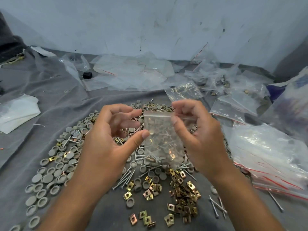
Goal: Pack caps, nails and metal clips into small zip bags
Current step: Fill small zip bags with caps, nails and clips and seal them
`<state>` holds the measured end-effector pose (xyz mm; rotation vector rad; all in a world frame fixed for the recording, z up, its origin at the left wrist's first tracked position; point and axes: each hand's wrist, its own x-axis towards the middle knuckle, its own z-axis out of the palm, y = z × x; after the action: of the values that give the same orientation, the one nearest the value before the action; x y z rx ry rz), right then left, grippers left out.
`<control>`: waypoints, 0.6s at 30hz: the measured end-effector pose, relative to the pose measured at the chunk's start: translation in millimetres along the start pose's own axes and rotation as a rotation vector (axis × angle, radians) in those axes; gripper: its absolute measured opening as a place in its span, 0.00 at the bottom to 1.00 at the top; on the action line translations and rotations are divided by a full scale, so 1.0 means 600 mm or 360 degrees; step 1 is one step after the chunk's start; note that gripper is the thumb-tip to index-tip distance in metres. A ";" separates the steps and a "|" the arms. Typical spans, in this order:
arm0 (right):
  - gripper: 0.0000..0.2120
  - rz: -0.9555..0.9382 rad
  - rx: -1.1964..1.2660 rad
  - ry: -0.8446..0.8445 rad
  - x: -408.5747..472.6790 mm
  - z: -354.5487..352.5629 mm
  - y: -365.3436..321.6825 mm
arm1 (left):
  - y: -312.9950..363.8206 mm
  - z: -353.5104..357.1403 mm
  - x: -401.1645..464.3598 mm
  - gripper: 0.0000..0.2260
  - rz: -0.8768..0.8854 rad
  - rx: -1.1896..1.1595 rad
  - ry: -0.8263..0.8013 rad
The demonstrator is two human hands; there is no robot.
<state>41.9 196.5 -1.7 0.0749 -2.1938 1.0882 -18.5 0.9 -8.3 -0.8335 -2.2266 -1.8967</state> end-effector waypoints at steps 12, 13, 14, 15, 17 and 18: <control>0.10 0.0197 -0.0980 0.0392 0.283 -0.250 0.177 | 0.007 0.000 -0.001 0.12 -0.0129 0.0137 0.0025; 0.10 0.0231 -0.1065 0.0354 0.286 -0.263 0.195 | 0.009 0.000 -0.001 0.12 -0.0130 0.0151 0.0032; 0.09 0.0291 -0.1143 0.0286 0.283 -0.273 0.213 | 0.010 0.000 -0.002 0.12 -0.0131 0.0160 0.0038; 0.09 0.0393 -0.1211 0.0182 0.274 -0.280 0.230 | 0.011 -0.001 -0.002 0.12 -0.0134 0.0168 0.0038; 0.09 0.0684 -0.1283 -0.0090 0.243 -0.287 0.254 | 0.012 -0.001 -0.003 0.13 -0.0134 0.0189 0.0032; 0.08 0.0796 -0.1285 -0.0185 0.223 -0.289 0.259 | 0.012 -0.001 -0.004 0.14 -0.0131 0.0203 0.0029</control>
<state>-17.9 454.2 44.5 -0.8136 -2.6677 0.3528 -13.5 0.2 -2.8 -0.7131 -2.3763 -1.7655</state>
